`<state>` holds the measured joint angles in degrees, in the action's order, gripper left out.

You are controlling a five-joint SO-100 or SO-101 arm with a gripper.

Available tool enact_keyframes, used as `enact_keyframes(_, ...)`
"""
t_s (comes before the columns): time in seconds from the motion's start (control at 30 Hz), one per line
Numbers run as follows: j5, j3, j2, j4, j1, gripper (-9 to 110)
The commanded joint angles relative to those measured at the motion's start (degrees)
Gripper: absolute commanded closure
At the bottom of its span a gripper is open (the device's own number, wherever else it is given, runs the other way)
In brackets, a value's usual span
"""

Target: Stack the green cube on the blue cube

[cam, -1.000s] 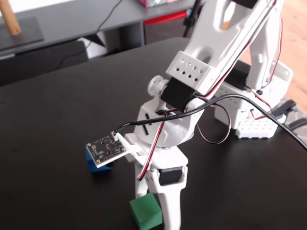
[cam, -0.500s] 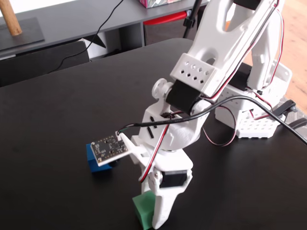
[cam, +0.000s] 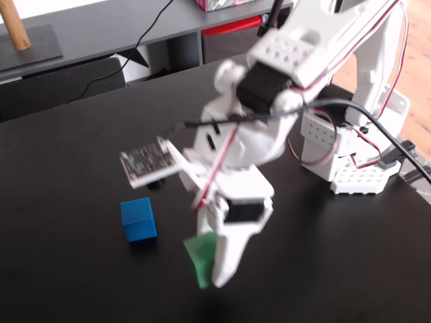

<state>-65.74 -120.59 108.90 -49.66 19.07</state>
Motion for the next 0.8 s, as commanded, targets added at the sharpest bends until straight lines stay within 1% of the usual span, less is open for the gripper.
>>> enact_keyframes(0.0, -1.23, 11.25, 5.54, -7.73, -2.99, 95)
enact_keyframes(0.17, -5.10, 18.46, 6.24, -14.94, -7.38, 95)
enact_keyframes(0.37, -9.49, 23.64, 2.99, -17.75, -14.50, 95)
enact_keyframes(0.53, -12.48, 22.85, -1.76, -12.48, -19.16, 95)
enact_keyframes(0.77, -16.08, 18.19, -7.56, -2.29, -22.76, 95)
